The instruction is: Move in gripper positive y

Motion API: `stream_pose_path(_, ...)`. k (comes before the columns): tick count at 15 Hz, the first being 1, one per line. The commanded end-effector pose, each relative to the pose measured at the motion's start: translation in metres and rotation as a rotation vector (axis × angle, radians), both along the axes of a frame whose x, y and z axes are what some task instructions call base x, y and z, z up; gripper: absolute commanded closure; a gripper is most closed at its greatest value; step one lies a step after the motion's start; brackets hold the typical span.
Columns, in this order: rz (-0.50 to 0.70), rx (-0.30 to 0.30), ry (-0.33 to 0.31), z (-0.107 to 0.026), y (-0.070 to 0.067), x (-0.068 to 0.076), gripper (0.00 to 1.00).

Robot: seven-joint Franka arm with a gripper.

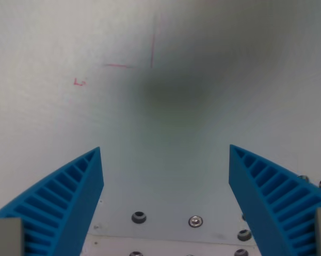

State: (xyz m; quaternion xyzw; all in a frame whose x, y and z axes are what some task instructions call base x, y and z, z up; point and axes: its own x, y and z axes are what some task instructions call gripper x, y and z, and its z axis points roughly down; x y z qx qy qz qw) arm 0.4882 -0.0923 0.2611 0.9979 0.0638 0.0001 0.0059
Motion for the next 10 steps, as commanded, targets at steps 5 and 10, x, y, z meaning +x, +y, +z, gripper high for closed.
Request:
stream_pose_path(5, 0.017, 0.008, 0.013, 0.002, -0.036, 0.013, 0.00)
stream_pose_path(10, 0.017, 0.008, 0.013, 0.002, -0.060, 0.017, 0.00)
